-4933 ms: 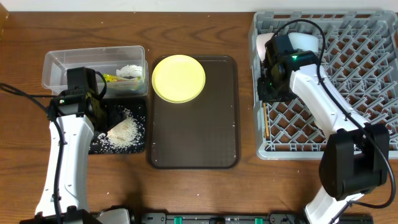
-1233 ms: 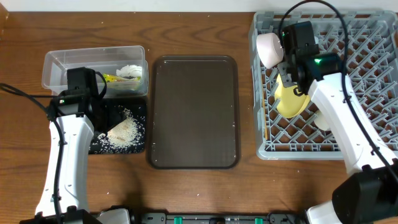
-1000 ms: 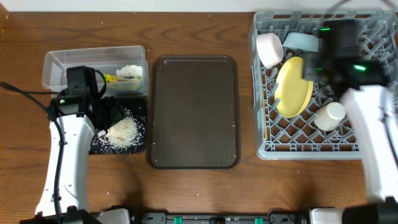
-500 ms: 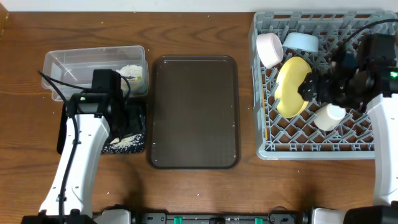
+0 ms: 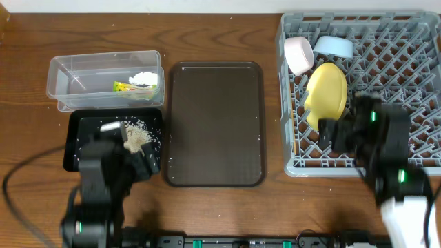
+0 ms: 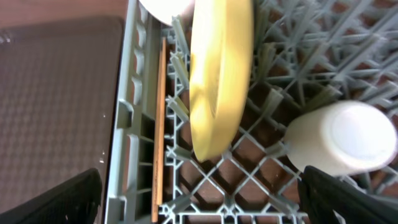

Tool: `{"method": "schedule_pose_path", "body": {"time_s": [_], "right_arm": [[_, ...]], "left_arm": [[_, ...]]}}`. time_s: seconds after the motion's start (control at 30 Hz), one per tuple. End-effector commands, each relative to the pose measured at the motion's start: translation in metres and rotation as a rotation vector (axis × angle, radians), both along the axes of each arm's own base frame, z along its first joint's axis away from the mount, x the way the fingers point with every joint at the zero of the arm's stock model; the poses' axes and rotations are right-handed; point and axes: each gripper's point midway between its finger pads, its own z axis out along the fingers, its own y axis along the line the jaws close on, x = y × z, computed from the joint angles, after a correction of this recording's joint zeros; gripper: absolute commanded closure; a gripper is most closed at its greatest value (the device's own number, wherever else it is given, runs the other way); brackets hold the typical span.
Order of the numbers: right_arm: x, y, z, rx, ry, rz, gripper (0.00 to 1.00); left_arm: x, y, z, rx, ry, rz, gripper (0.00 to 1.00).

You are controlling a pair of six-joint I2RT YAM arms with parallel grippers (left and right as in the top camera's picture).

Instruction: Sort waste into correct bins and load items into the dishwasher rack

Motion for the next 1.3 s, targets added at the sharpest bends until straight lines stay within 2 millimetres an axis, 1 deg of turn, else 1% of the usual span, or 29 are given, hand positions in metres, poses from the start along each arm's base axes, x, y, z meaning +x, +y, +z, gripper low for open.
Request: {"method": "schedule_pose_path", "body": {"time_s": [0.0, 0.07, 0.17, 0.4, 0.57, 0.7, 0.9, 1.03, 1.1, 1.2, 1.27], "right_arm": [[-0.014, -0.014, -0.007, -0.015, -0.071, -0.110, 0.01], [-0.023, -0.014, -0.013, -0.011, -0.092, -0.109, 0.01], [-0.035, -0.014, -0.025, -0.010, -0.082, -0.106, 0.01], [-0.070, -0.015, -0.062, -0.028, 0.111, -0.104, 0.01], [-0.087, -0.016, -0.074, -0.036, 0.196, -0.103, 0.01], [-0.093, -0.016, -0.078, -0.039, 0.225, -0.103, 0.01], [-0.094, -0.016, -0.078, -0.039, 0.227, -0.103, 0.01], [-0.097, -0.017, -0.074, -0.037, 0.196, -0.107, 0.01], [-0.093, -0.018, -0.062, -0.040, 0.118, -0.102, 0.01], [-0.082, -0.019, -0.036, -0.077, -0.066, -0.061, 0.01], [-0.079, -0.019, -0.019, -0.089, -0.188, -0.050, 0.01]], "left_arm": [[-0.008, 0.003, 0.010, 0.011, -0.109, 0.010, 0.07], [-0.013, 0.002, 0.020, 0.011, -0.159, 0.010, 0.07], [-0.017, 0.002, 0.027, 0.011, -0.198, 0.010, 0.07], [-0.017, 0.002, 0.027, 0.011, -0.197, 0.010, 0.07], [-0.017, 0.002, 0.026, 0.011, -0.195, 0.010, 0.07], [-0.017, 0.002, 0.026, 0.011, -0.195, 0.010, 0.07], [-0.017, 0.002, 0.026, 0.011, -0.195, 0.010, 0.07], [-0.017, 0.002, 0.026, 0.011, -0.195, 0.010, 0.07], [-0.017, 0.002, 0.026, 0.011, -0.195, 0.010, 0.07], [-0.017, 0.002, 0.026, 0.011, -0.195, 0.010, 0.07], [-0.017, 0.002, 0.026, 0.011, -0.195, 0.010, 0.06]]}}
